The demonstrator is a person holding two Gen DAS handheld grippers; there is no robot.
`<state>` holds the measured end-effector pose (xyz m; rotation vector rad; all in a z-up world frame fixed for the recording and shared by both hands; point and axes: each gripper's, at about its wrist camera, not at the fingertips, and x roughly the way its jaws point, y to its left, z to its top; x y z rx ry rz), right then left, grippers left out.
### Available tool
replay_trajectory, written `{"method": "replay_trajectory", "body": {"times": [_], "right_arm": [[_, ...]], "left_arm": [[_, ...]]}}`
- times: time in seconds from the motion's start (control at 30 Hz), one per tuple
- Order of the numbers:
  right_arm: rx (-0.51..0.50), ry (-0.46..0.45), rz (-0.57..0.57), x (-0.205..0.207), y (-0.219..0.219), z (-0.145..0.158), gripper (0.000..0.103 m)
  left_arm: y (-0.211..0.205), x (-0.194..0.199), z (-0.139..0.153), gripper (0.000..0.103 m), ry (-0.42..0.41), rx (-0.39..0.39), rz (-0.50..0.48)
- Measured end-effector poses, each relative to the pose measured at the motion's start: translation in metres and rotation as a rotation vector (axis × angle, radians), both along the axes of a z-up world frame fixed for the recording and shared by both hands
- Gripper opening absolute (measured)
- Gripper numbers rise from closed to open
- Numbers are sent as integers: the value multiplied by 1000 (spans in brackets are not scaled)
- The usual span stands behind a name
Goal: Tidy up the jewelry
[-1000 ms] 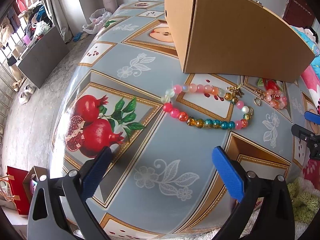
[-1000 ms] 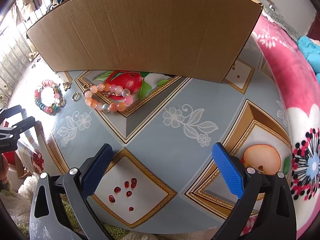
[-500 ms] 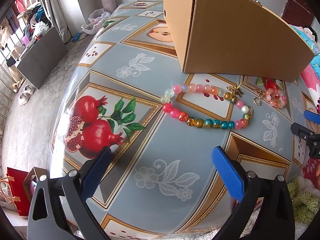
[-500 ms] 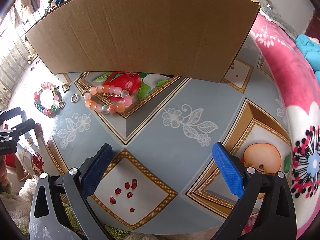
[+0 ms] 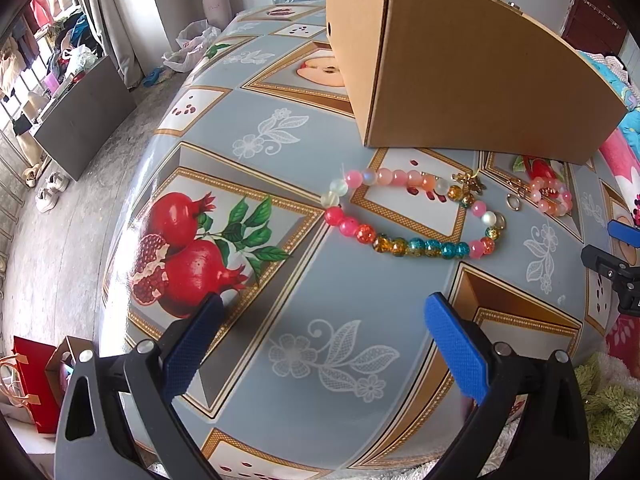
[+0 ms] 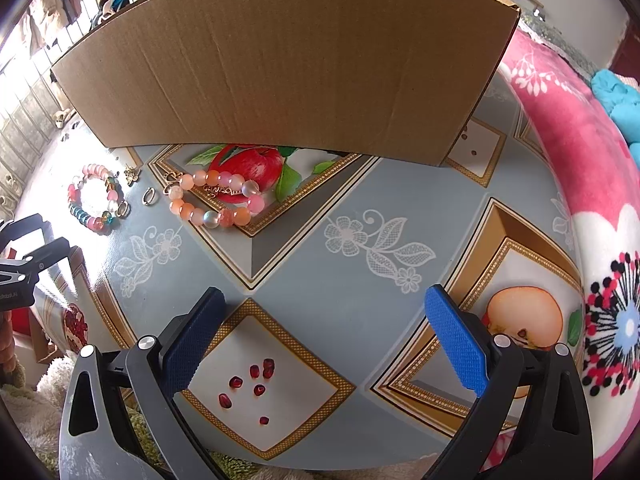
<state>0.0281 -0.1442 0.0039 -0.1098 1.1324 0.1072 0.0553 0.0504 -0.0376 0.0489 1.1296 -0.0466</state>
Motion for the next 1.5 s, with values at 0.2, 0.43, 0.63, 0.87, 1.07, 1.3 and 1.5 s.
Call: {"method": "replay_trajectory", "body": {"times": [0.2, 0.43, 0.63, 0.87, 1.07, 1.3, 1.5], "right_arm": [[113, -49, -14, -8, -10, 22, 95], [314, -150, 103, -10, 7, 59, 94], [464, -72, 225, 9, 51, 55, 75], [479, 19, 252, 32, 85, 37, 43], [459, 54, 239, 41, 94, 30, 25], [383, 81, 260, 48, 109, 23, 14], [341, 84, 280, 47, 113, 24, 11]], "left_arm": [[2, -3, 1, 99, -27, -13, -11], [14, -10, 23, 95, -142, -104, -12], [20, 7, 41, 78, -222, -152, -36], [22, 28, 26, 55, -152, -179, -81], [21, 34, 16, 45, -112, -182, -133], [17, 38, 12, 30, -98, -136, -176], [13, 43, 11, 24, -94, -93, -208]]}}
